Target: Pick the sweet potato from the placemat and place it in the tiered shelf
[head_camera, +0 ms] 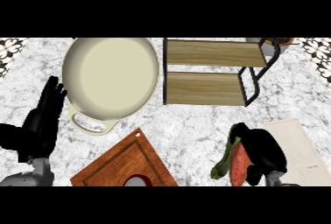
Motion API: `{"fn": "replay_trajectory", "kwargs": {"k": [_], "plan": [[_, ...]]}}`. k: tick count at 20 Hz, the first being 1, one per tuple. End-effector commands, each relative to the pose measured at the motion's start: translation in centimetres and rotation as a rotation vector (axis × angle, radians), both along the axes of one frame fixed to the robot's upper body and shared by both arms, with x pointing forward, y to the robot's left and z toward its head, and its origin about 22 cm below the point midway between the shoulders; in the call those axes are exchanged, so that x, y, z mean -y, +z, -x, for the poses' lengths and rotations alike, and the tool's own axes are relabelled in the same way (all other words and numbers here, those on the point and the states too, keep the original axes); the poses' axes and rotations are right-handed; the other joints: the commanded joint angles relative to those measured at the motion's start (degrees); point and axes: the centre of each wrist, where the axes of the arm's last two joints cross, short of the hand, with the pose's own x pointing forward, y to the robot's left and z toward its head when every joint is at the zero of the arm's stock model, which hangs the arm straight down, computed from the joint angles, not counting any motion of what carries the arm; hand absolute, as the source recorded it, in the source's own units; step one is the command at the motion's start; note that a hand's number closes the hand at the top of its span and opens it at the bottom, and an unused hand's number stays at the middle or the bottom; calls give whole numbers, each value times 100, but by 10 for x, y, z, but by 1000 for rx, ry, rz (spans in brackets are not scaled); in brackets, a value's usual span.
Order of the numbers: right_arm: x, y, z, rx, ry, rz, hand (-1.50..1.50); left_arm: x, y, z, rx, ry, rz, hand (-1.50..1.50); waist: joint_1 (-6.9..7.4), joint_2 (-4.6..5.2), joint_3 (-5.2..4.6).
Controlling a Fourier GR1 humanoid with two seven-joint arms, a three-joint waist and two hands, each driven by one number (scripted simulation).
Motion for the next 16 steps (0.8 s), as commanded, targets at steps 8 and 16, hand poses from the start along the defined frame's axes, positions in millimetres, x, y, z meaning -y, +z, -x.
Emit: {"fn": "replay_trajectory", "kwargs": {"k": [8,16], "plan": [[-113,95,40,163,-193,-430,150,3,-2,3,-6,-13,-6,0,175,70,152],[-135,178,64,470,-428,-546,150,-2,6,-12,-2,-11,-21,0,111,84,136]]}}
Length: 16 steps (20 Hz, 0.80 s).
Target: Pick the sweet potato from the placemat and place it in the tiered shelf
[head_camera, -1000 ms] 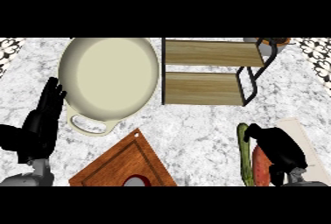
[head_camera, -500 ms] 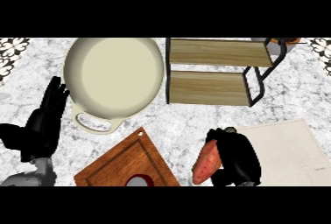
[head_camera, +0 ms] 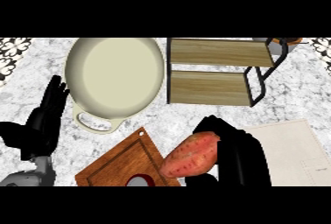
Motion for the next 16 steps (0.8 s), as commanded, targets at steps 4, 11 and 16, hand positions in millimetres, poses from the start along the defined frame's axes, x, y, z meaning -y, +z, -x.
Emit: {"fn": "replay_trajectory", "kwargs": {"k": [4,11,16], "plan": [[-10,55,-3,88,-220,13,150,-1,1,2,-7,-5,-2,0,19,25,6],[2,82,-25,132,-249,-12,150,9,-7,0,-12,-6,2,0,-18,43,11],[1,69,-60,130,-292,-34,150,1,3,1,11,10,-18,0,27,48,16]]}}
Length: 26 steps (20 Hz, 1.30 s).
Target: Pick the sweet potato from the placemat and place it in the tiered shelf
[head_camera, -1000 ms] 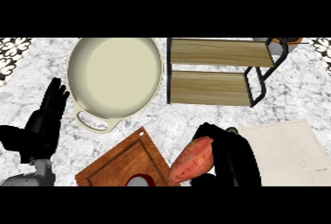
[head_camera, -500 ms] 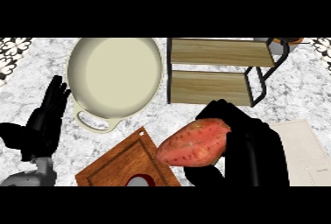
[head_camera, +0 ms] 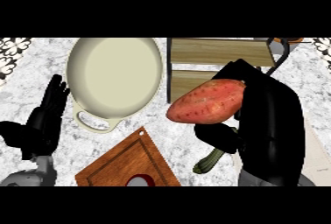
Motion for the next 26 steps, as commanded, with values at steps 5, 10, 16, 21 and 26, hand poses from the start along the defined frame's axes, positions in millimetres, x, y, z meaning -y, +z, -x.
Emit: {"fn": "replay_trajectory", "kwargs": {"k": [5,10,16,21,26], "plan": [[14,-5,-56,-44,-121,-94,150,16,-7,-19,11,-23,12,0,-17,22,5],[24,-29,-86,-3,-139,-93,150,-6,-15,7,13,-9,-5,0,23,17,5],[40,-52,-120,29,-137,-115,150,-8,7,9,5,-10,8,0,28,13,7],[47,-76,-141,-37,-127,-33,150,-3,2,-6,4,2,-3,0,6,18,6],[49,-89,-163,21,-179,-260,-150,-8,2,6,15,-24,4,0,64,29,8]]}}
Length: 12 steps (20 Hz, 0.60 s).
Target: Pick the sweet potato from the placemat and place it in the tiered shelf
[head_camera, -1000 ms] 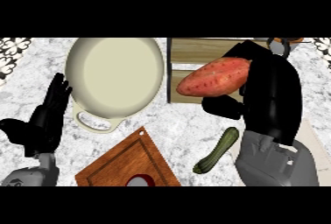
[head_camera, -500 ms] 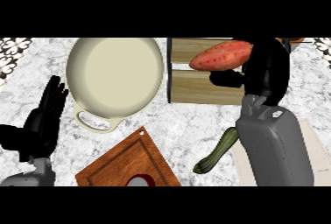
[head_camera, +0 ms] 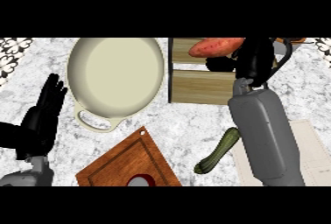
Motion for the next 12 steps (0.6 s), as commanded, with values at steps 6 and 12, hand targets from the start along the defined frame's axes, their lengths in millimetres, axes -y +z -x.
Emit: {"fn": "replay_trajectory", "kwargs": {"k": [6,12], "plan": [[14,-9,-31,-37,73,-93,-150,0,-10,-9,4,0,13,0,-36,-4,-1],[8,13,-31,38,141,-131,-150,15,-1,6,6,0,8,0,-31,-15,0]]}}
